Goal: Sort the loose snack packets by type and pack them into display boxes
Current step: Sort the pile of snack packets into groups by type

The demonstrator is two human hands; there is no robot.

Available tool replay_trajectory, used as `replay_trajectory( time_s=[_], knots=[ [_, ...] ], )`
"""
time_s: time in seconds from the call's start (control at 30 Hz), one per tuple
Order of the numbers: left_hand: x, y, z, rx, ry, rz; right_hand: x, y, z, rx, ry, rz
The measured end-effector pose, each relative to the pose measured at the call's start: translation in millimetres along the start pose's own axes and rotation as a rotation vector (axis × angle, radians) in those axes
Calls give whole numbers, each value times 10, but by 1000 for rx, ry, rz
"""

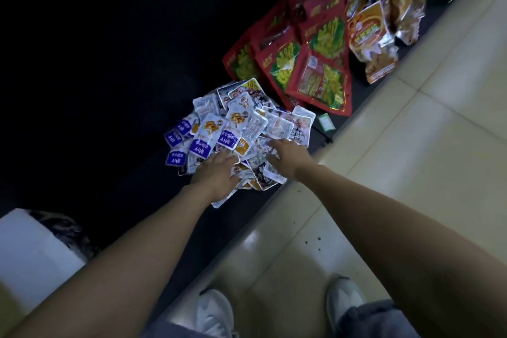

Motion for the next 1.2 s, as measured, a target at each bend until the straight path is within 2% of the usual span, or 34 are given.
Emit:
replay_trajectory(
  time_s=[0.23,0.43,0.57,0.77,0.87,1.03,1.2],
  knots=[
    [226,95,306,-21,-28,-51,310,332,206,26,-52,-7],
    [420,154,477,-37,-62,-35,500,611,341,47,-27,79],
    [407,216,518,-55,-33,-45,460,683,349,40,-7,23],
    [203,367,574,-78,4,-10,241,787,434,142,-6,61],
    [53,417,605,-131,11,-14,63,767,493,113,-1,61],
    [-154,350,691,-179,23,-99,1,526,605,92,-11,-15],
    [-3,285,874,-264,-53,-234,323,408,758,123,-77,-120]
  ],
)
Point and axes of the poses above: each hand's wrist, its own x-axis towards the middle knuckle, its own y-axis out of the palm, z = x × y, the point moved 6 cm from there along x, towards the middle knuckle, and after that the axes turned 13 degrees about -x, right-handed, at the moved point
